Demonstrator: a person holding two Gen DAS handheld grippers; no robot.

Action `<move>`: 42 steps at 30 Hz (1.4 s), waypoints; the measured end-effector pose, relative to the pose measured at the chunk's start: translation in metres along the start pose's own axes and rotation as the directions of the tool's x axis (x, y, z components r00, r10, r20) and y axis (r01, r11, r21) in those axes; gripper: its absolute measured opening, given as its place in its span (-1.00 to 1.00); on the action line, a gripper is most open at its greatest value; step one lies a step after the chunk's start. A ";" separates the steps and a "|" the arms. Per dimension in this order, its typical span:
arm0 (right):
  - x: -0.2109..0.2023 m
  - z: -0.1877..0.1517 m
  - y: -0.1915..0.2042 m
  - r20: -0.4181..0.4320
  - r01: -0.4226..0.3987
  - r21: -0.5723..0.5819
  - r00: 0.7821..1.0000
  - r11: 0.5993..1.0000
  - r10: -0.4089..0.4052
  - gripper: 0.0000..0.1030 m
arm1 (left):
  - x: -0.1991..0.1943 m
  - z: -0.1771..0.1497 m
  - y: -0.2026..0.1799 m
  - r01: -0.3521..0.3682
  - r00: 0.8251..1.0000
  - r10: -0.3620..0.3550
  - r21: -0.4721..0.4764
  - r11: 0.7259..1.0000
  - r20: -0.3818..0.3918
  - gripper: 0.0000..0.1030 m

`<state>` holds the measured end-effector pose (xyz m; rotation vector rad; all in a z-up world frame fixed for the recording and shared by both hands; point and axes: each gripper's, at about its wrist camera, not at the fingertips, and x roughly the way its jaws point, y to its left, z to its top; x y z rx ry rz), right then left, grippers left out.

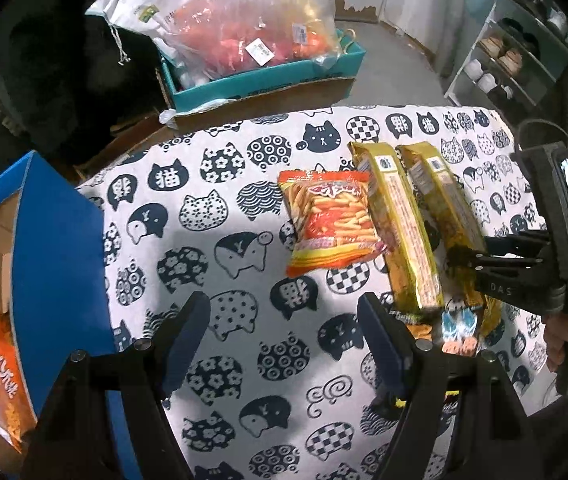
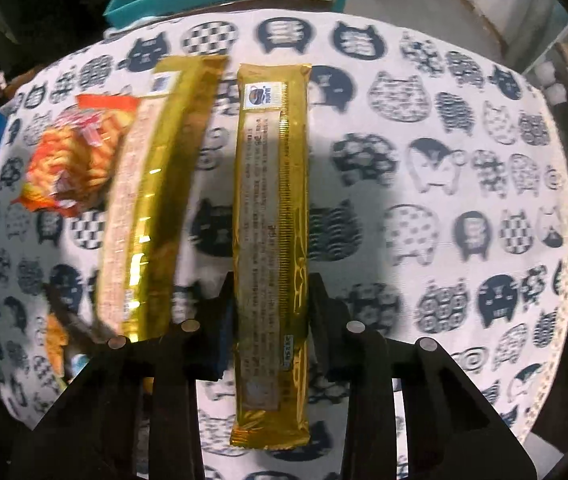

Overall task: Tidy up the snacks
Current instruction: 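Grasp red-orange stick snack bag with left tool while right grasps yellow stick pack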

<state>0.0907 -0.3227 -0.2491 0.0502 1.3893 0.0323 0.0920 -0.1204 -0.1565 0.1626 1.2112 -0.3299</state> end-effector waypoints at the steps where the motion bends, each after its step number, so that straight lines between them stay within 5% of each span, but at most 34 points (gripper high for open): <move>1: -0.001 0.002 -0.006 0.002 0.011 0.011 1.000 1.000 -0.011 -0.40 | 0.002 0.003 0.000 0.007 1.000 -0.007 -0.011 1.000 -0.004 0.51; 13: -0.017 0.016 -0.039 0.057 0.054 0.045 0.997 0.998 -0.056 -0.41 | 0.025 0.048 -0.013 0.088 0.996 -0.089 -0.085 0.993 -0.014 0.59; 26: -0.019 0.026 -0.034 0.084 0.039 0.031 0.996 0.999 -0.041 -0.42 | 0.077 0.056 -0.030 0.060 0.993 -0.063 -0.033 0.998 -0.104 0.59; 29: -0.019 0.025 -0.031 0.091 0.033 0.026 0.995 0.999 -0.035 -0.42 | 0.081 0.052 -0.027 0.087 0.990 -0.090 -0.029 0.996 -0.106 0.11; 32: -0.025 0.022 -0.026 0.096 0.029 0.017 0.995 0.999 -0.030 -0.42 | 0.079 0.050 -0.025 0.092 0.991 -0.094 -0.023 0.995 -0.095 -0.07; 42: -0.035 0.022 -0.018 0.115 0.023 0.001 0.993 1.000 -0.023 -0.47 | 0.051 0.043 -0.016 0.028 0.999 -0.028 0.007 1.000 -0.031 -0.18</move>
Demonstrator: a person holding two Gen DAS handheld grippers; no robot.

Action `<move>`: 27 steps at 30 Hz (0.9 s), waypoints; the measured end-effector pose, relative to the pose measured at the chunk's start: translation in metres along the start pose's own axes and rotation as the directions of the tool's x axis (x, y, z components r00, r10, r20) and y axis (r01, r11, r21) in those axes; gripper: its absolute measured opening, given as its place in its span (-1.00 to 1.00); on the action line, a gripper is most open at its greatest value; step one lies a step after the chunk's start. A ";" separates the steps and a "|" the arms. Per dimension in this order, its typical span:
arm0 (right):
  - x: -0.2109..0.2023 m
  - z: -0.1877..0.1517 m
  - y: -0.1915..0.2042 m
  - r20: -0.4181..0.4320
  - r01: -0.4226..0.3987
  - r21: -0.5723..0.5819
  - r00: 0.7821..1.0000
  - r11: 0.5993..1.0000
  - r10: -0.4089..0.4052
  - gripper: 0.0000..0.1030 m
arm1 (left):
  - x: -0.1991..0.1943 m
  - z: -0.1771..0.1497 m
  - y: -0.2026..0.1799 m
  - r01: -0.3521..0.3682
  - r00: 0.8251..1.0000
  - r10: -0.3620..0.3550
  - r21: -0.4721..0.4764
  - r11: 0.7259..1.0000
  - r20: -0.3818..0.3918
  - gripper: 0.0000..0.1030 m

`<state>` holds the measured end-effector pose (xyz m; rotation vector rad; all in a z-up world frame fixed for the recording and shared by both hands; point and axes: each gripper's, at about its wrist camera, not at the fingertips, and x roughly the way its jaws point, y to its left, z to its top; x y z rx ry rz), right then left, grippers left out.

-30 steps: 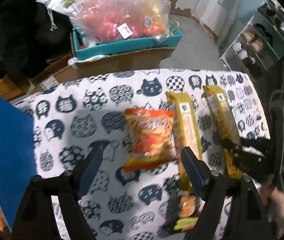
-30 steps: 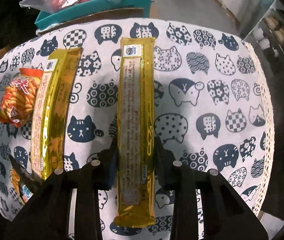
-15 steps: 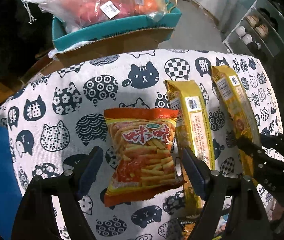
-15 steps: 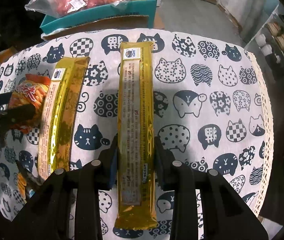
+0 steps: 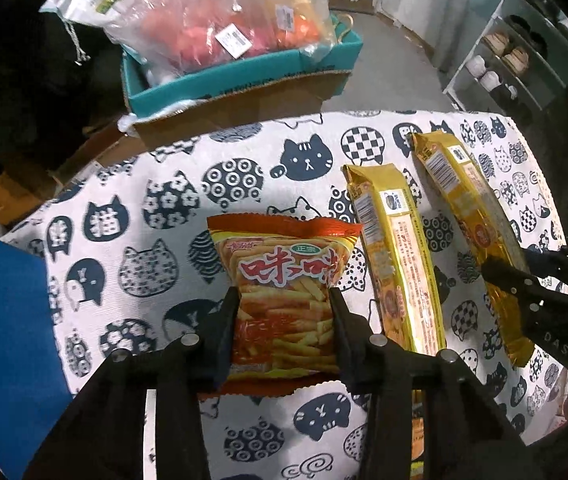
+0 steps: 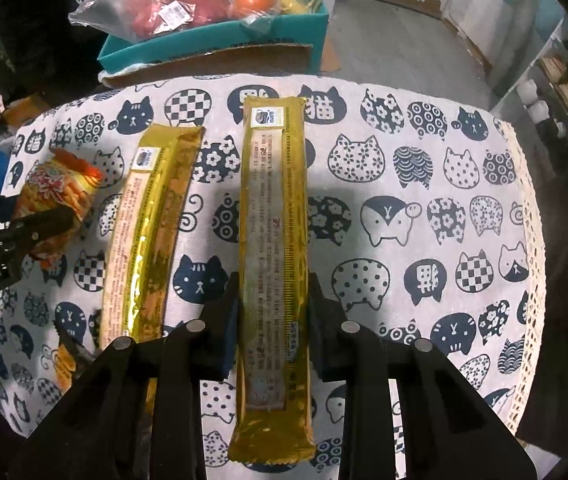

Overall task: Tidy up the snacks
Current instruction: 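Grasp red-orange stick snack bag with left tool while right grasps yellow stick pack, then carry red-orange bag in left tool while right carries yellow pack to box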

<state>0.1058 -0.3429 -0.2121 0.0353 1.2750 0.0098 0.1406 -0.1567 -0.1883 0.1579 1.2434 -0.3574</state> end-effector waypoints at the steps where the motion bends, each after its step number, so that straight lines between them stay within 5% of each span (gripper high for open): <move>1: -0.001 0.000 0.001 0.003 0.000 -0.002 1.000 1.000 0.000 -0.47 | -0.004 0.000 0.001 -0.005 1.000 0.005 0.001 1.000 0.008 -0.18; 27: -0.080 0.001 0.062 0.131 -0.060 -0.082 0.989 0.995 0.070 -0.47 | -0.133 -0.055 0.037 -0.112 0.972 0.116 -0.029 0.993 0.206 -0.19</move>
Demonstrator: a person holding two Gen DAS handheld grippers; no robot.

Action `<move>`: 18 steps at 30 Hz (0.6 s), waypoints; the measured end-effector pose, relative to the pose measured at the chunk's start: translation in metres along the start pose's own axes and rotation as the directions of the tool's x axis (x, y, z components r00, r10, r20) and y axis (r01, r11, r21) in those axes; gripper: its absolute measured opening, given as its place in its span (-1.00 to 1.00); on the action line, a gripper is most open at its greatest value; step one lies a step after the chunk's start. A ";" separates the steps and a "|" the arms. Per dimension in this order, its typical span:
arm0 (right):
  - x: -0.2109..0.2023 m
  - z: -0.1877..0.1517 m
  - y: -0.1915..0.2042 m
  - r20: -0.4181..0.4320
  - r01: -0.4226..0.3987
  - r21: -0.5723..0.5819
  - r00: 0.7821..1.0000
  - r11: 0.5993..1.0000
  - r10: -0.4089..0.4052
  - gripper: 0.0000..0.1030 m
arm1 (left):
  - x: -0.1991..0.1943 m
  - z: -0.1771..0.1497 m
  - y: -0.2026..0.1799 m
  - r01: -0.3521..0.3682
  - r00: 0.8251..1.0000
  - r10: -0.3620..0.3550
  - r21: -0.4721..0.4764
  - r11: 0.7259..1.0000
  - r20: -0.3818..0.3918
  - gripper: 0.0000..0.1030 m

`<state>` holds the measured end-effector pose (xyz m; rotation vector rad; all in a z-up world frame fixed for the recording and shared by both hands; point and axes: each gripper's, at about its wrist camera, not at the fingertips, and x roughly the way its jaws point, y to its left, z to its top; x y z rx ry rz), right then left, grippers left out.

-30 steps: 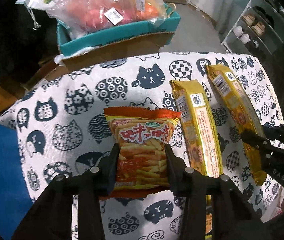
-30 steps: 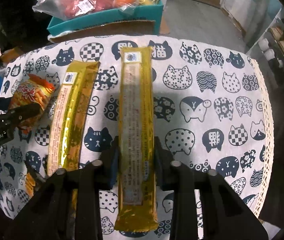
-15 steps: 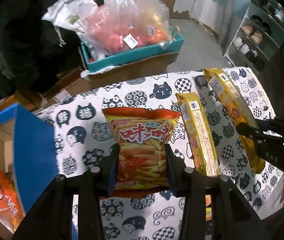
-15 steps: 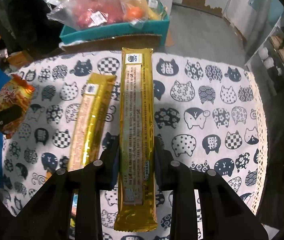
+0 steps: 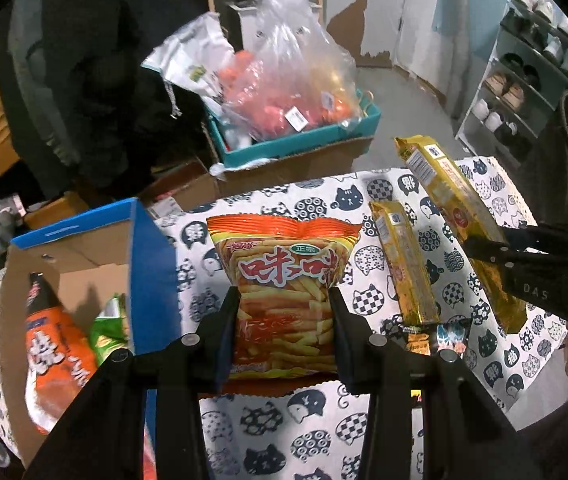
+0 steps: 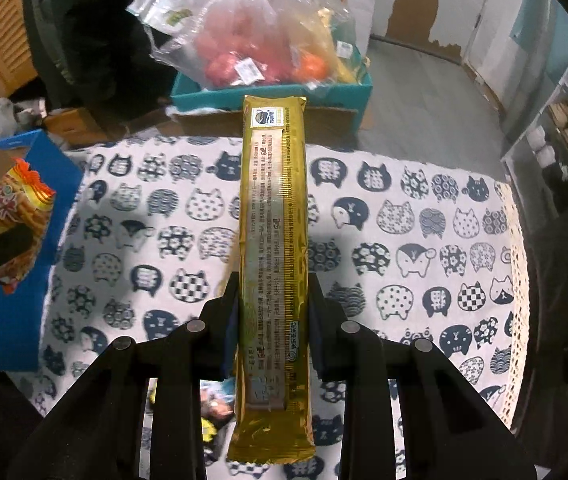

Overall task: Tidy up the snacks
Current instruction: 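Carry red-orange bag in left tool while right carries yellow pack to box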

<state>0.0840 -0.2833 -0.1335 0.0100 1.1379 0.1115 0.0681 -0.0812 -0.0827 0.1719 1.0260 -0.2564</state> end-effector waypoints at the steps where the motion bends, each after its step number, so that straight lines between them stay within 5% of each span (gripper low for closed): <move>1: -0.002 0.000 0.003 0.003 -0.005 -0.003 1.000 1.000 0.005 -0.47 | -0.004 -0.002 0.003 -0.002 1.000 0.002 -0.001 1.000 0.005 -0.19; 18: -0.049 0.013 0.077 0.064 -0.097 -0.095 0.993 0.991 0.103 -0.47 | -0.055 -0.042 0.071 -0.048 0.997 0.056 -0.128 0.991 0.055 -0.19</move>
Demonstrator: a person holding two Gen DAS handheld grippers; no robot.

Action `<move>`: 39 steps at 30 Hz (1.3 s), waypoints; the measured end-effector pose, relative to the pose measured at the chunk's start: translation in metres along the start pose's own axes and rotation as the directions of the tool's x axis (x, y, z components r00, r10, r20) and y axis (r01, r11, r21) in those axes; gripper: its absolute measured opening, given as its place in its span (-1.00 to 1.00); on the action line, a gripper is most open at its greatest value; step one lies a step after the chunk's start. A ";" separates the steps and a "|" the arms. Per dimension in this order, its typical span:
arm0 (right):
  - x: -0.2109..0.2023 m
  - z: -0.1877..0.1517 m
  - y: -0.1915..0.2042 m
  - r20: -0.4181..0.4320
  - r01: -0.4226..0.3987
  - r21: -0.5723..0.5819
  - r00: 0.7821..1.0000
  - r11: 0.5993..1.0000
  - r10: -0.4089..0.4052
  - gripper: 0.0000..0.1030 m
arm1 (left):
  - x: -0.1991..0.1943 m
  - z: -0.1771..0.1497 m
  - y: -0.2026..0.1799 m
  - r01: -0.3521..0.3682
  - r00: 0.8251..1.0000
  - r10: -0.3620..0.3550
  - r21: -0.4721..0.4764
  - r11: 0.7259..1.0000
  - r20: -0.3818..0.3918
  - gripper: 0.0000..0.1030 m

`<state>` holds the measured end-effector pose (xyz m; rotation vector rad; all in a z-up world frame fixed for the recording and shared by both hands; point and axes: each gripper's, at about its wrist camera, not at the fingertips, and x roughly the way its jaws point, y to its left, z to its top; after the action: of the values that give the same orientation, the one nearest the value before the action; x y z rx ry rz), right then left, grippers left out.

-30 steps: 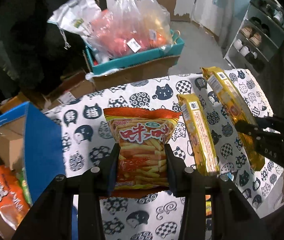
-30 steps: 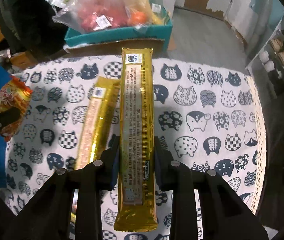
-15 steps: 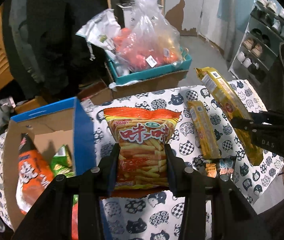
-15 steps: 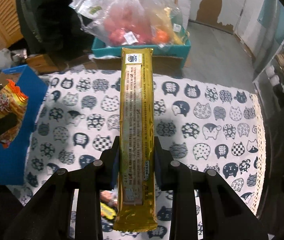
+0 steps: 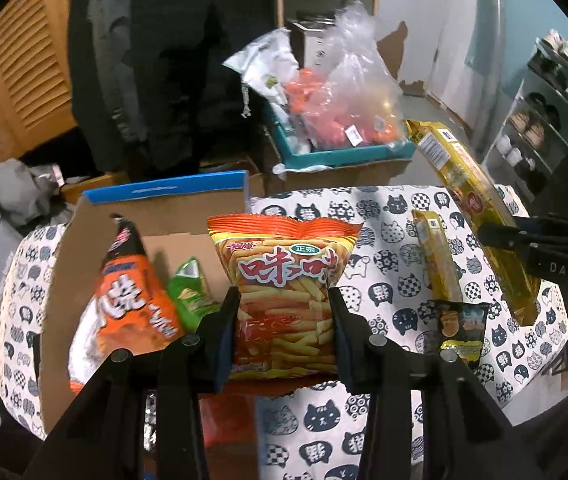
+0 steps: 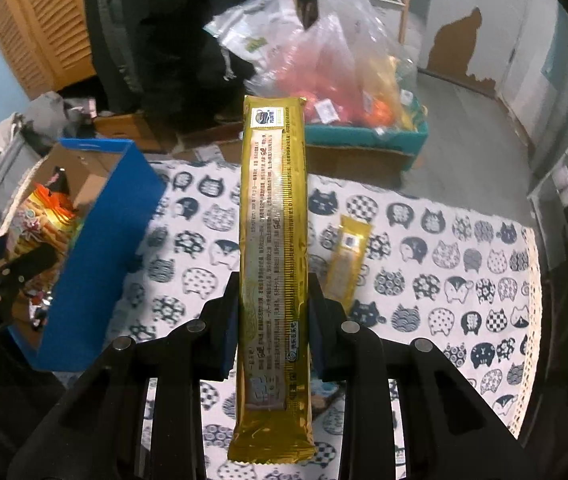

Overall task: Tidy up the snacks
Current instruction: 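Carry red-orange bag in left tool while right carries yellow pack to box, then release red-orange bag into box with left tool while right drops yellow pack in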

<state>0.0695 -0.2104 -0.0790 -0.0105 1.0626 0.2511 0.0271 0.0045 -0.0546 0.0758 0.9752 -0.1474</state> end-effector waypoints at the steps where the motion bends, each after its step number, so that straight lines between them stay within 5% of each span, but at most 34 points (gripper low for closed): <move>1: -0.001 0.001 0.005 0.002 -0.006 -0.006 1.000 1.000 0.006 -0.47 | -0.003 -0.002 0.004 -0.003 1.000 0.003 -0.008 1.000 0.003 -0.19; 15: -0.007 0.022 0.079 0.011 -0.061 -0.106 0.998 0.992 0.063 -0.47 | -0.029 -0.016 0.071 -0.040 0.998 0.045 -0.115 0.993 0.047 -0.19; 26: 0.010 0.037 0.136 -0.022 -0.122 -0.152 0.992 0.981 0.120 -0.47 | -0.028 -0.031 0.137 -0.092 0.995 0.101 -0.249 0.964 0.022 -0.19; 39: 0.033 0.048 0.194 -0.069 -0.181 -0.189 0.983 0.965 0.171 -0.47 | -0.007 -0.051 0.174 -0.142 0.990 0.131 -0.295 0.945 -0.058 -0.18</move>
<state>0.0854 -0.0096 -0.0625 -0.0994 1.0882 0.5181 0.0090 0.1837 -0.0779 -0.1325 1.0169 0.1307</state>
